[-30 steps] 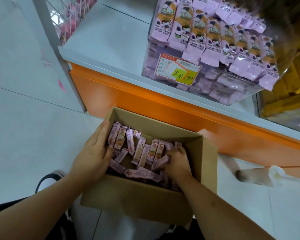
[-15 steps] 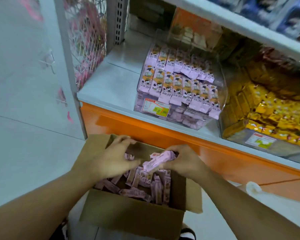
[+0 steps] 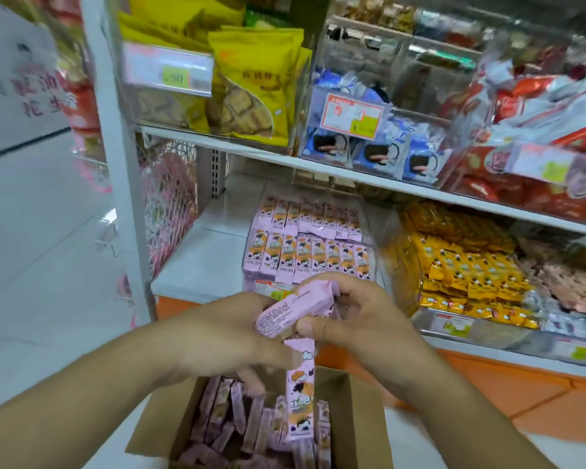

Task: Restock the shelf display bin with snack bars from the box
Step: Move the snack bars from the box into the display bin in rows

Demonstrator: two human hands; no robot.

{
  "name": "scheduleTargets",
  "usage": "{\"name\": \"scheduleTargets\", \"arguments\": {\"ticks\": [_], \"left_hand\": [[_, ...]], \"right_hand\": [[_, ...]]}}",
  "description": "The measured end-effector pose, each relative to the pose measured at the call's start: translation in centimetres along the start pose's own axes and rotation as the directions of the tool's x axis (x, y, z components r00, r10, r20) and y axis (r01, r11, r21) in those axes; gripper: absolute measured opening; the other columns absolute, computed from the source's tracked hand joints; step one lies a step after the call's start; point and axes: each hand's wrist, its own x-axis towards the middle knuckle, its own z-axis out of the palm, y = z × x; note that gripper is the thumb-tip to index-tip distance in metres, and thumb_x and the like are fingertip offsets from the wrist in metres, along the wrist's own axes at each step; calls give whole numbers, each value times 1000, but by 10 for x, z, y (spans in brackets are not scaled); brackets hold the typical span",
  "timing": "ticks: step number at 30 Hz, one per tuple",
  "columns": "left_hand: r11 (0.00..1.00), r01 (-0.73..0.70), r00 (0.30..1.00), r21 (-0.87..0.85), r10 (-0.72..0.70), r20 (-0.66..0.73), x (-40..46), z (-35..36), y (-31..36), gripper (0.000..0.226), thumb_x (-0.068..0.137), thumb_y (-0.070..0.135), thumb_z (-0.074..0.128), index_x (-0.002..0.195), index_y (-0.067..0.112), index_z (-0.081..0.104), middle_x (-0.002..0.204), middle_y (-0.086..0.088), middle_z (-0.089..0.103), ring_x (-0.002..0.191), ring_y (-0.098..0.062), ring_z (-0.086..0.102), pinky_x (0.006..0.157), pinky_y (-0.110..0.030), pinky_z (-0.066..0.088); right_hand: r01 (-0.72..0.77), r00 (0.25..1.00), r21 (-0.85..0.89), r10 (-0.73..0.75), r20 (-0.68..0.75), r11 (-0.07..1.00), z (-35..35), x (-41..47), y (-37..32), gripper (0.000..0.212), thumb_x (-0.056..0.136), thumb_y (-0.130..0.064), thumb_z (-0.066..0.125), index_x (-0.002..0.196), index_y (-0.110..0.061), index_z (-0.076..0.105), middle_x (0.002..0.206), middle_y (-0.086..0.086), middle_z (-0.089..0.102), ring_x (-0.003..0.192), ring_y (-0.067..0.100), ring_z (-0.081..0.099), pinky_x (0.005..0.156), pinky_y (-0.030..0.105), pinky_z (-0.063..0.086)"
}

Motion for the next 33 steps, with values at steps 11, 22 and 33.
{"name": "scheduleTargets", "arguments": {"ticks": [11,22,33], "left_hand": [[974,108,957,-201,-157,-242,27,4,-12,38,83,20,86,117,11,72,95,-9,81,93,-21,79,88,-39,64],[924,38,923,-380,-178,-340,22,1,-8,16,91,8,75,107,3,75,100,-12,81,96,-28,78,83,-36,65],[864,-64,887,-499,-180,-425,3,-6,4,20,88,8,76,105,-1,76,98,-20,79,98,-32,77,82,-34,65]], "right_hand": [[38,991,-8,-38,-126,999,-28,18,7,19,85,-11,84,102,-17,78,106,1,77,104,19,72,93,35,58],[-6,993,461,60,-102,887,-47,15,10,7,95,-4,66,101,-3,68,110,21,74,96,46,73,76,42,60],[16,989,121,2,-147,992,-30,7,7,26,89,-1,77,107,-20,79,110,13,68,86,30,74,80,34,60]]}}
